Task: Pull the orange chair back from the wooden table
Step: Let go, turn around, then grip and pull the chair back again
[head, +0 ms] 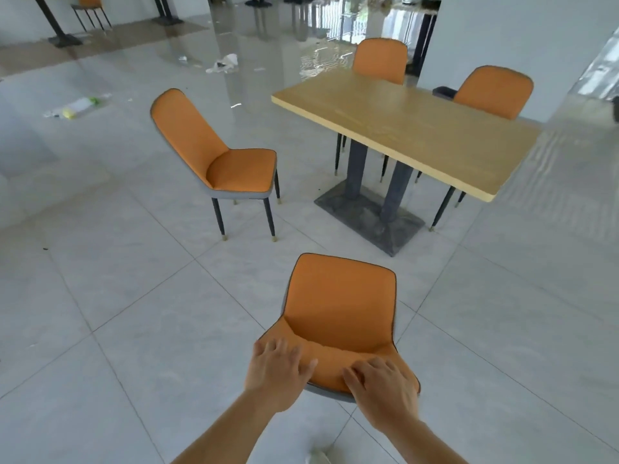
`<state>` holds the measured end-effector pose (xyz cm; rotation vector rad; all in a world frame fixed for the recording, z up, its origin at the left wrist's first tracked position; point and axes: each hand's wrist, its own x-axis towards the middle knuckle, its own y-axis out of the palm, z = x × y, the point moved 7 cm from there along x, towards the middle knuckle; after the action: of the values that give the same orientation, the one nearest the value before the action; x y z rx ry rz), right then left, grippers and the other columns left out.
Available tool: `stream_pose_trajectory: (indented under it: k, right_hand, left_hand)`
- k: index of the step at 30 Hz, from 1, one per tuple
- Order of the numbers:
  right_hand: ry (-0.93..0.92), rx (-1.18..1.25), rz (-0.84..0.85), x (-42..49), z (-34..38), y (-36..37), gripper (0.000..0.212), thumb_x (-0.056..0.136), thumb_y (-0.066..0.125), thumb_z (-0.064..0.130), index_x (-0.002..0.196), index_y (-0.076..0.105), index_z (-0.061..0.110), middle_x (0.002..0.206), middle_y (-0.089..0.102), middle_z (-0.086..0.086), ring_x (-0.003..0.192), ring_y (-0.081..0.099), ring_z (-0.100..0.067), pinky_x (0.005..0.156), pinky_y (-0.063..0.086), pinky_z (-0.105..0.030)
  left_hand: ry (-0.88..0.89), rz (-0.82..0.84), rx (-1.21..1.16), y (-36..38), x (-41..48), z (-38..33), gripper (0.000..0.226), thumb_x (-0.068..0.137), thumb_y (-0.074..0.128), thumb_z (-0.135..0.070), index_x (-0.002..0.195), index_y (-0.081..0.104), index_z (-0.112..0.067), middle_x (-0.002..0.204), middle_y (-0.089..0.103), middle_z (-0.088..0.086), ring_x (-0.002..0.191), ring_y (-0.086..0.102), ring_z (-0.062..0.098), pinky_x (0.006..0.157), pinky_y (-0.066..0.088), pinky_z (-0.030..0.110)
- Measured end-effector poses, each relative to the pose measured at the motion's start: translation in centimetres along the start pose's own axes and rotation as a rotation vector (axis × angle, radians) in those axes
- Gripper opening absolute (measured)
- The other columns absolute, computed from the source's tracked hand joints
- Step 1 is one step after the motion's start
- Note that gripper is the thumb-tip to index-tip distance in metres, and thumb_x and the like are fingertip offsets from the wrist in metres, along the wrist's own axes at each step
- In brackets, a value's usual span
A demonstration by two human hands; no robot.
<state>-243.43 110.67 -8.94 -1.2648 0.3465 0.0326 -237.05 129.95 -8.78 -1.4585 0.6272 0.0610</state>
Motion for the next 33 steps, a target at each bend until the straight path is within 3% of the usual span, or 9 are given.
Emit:
stream_pose_trajectory:
  k: [5,9,14,21,27,33]
  right_hand:
    - [0.085,-0.032,-0.035,0.0,0.2,-0.1,0.058,0.091,0.02,0.072,0.105,0.066,0.04,0.103,0.064,0.015,0.102,0.055,-0.011,0.087,0.039,-0.032]
    - [0.149,-0.015,-0.054,-0.1,0.2,-0.2,0.053,0.089,0.024,0.068,0.092,0.069,0.04,0.087,0.061,0.015,0.091,0.054,-0.008,0.081,0.04,-0.029]
    - [0.191,-0.037,-0.079,0.5,-0.1,-0.3,0.053,0.086,0.023,0.067,0.076,0.063,0.034,0.08,0.059,0.013,0.084,0.051,-0.007,0.077,0.042,-0.027]
    - [0.231,-0.061,-0.068,4.4,-0.8,-1.4,0.057,0.088,0.023,0.066,0.075,0.065,0.03,0.077,0.06,0.009,0.081,0.052,-0.008,0.072,0.039,-0.027]
    - [0.254,-0.072,-0.066,10.2,-2.4,-3.2,0.058,0.088,0.022,0.067,0.081,0.069,0.034,0.082,0.063,0.01,0.085,0.053,-0.006,0.07,0.037,-0.027]
    - [0.233,-0.057,-0.076,15.4,-5.0,-5.3,0.057,0.088,0.023,0.067,0.085,0.071,0.037,0.086,0.064,0.012,0.088,0.051,-0.005,0.071,0.035,-0.028]
  left_hand:
    - [0.139,-0.003,-0.036,-0.1,1.5,0.5,0.09,0.076,-0.015,-0.07,0.122,0.055,-0.038,0.125,0.058,-0.001,0.116,0.052,0.022,0.107,0.036,0.047]
    - [0.18,-0.06,-0.095,-0.4,2.0,0.4,0.072,0.087,0.002,-0.068,0.109,0.061,-0.034,0.112,0.062,-0.003,0.101,0.055,0.016,0.099,0.043,0.041]
    - [0.222,-0.093,-0.09,-0.7,2.9,0.4,0.055,0.097,0.02,-0.063,0.108,0.063,-0.031,0.109,0.062,-0.002,0.093,0.056,0.015,0.091,0.047,0.036]
    - [0.26,-0.127,-0.082,-2.7,7.1,0.2,0.056,0.096,0.02,-0.063,0.101,0.065,-0.03,0.104,0.062,-0.002,0.088,0.056,0.016,0.084,0.05,0.036]
    - [0.281,-0.221,-0.095,-5.8,13.0,-0.6,0.056,0.096,0.02,-0.061,0.09,0.065,-0.028,0.089,0.06,-0.005,0.079,0.054,0.013,0.076,0.051,0.032]
    - [0.288,-0.267,-0.117,-8.3,18.2,-2.5,0.054,0.094,0.02,-0.063,0.088,0.062,-0.029,0.089,0.061,-0.007,0.077,0.054,0.012,0.073,0.05,0.032]
